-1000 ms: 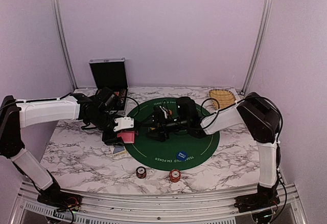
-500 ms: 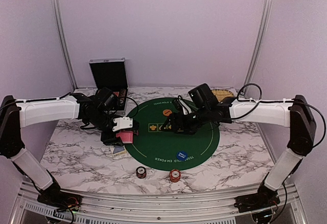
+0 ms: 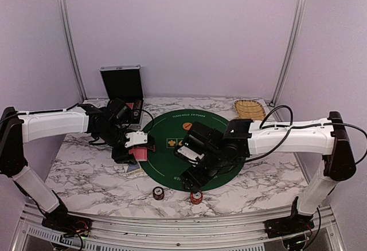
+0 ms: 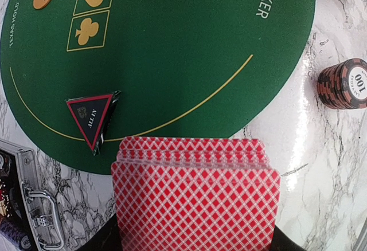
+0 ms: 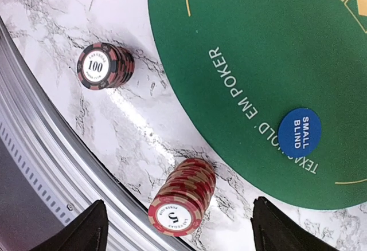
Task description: Distribute texas hold em gaming equipment
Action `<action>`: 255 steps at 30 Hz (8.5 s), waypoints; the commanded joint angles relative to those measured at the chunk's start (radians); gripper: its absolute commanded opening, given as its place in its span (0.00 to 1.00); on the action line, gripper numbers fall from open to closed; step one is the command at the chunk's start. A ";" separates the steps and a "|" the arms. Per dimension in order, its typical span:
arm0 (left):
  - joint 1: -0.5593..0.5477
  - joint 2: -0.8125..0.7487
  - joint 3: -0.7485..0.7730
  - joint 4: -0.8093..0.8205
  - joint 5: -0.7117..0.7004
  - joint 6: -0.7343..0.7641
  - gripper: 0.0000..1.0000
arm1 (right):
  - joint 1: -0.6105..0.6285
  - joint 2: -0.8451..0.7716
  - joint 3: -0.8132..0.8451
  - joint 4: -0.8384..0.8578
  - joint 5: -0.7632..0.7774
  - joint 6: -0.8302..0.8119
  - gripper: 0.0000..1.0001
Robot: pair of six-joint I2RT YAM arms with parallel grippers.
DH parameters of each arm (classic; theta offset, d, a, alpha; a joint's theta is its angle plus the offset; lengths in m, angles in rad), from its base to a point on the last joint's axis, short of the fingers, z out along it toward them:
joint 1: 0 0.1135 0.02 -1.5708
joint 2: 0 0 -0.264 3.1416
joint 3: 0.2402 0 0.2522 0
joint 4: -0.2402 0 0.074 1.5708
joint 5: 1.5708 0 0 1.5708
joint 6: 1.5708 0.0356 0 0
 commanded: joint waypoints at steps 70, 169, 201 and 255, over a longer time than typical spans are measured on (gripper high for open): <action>0.007 -0.001 0.056 -0.051 0.022 -0.016 0.03 | -0.199 0.109 0.262 -0.112 0.098 -0.050 0.09; 0.007 0.000 0.075 -0.080 0.010 -0.022 0.00 | 0.037 0.080 -0.016 -0.014 0.019 0.035 0.92; 0.008 0.001 0.078 -0.090 0.011 -0.021 0.00 | 0.044 0.129 -0.046 0.011 0.046 0.034 0.60; 0.017 -0.035 0.042 -0.106 0.013 -0.017 0.00 | -0.053 0.271 0.365 -0.101 0.095 -0.028 0.17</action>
